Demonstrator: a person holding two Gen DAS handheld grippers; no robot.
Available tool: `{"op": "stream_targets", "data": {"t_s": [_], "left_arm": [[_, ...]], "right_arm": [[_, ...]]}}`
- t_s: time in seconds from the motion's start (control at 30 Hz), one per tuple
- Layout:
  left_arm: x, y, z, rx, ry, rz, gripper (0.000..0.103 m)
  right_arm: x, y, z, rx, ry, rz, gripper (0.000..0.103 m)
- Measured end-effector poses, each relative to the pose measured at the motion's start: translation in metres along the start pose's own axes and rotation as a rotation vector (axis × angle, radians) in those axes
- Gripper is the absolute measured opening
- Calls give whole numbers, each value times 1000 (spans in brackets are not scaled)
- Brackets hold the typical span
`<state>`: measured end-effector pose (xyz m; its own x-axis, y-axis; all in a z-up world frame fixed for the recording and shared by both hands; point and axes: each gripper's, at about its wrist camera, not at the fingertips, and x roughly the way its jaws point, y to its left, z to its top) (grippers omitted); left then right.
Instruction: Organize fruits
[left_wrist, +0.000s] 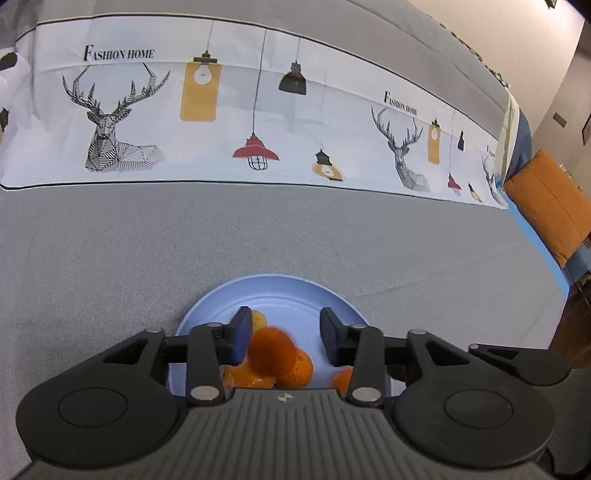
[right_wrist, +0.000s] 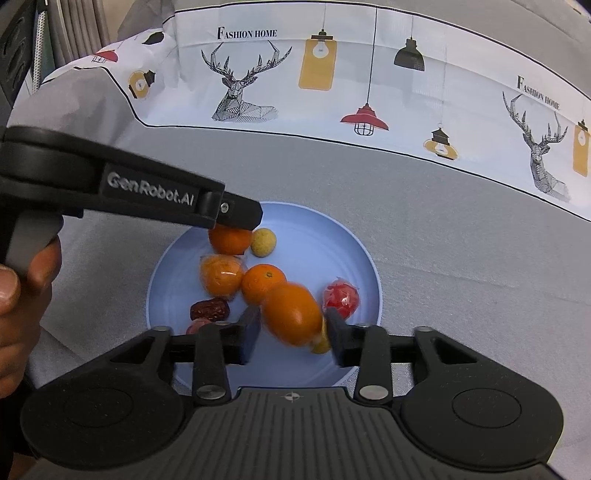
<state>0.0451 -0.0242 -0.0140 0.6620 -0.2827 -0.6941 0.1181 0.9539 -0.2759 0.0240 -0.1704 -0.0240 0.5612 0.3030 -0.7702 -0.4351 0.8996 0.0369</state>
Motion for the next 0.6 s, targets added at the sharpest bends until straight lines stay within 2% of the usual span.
{"op": "stream_targets", "data": {"t_s": [0.07,0.2,0.3,0.37,0.43,0.53,0.6], "left_arm": [[-2,2,0,-3,-5,3,48],[-9,6,-2,-6,-25,24,66],[-20,11,-3,-21,-56,51,81],[-29,15,-4,-40,-68,75,83],[-41,19,-4,-60,-78,86,85],[-64,16,-5,-49,-115,154,88],[-76,10,-6,-39,-110,209,92]], "right_arm": [[0,-1,1,8,-5,2,57],[0,-7,0,36,-10,-11,66],[-3,-11,0,56,-30,-25,78],[-7,-15,-2,67,-48,-41,91],[-11,-20,-2,83,-62,-62,99],[-20,-30,-3,114,-81,-84,102],[-26,-36,-4,136,-96,-93,102]]}}
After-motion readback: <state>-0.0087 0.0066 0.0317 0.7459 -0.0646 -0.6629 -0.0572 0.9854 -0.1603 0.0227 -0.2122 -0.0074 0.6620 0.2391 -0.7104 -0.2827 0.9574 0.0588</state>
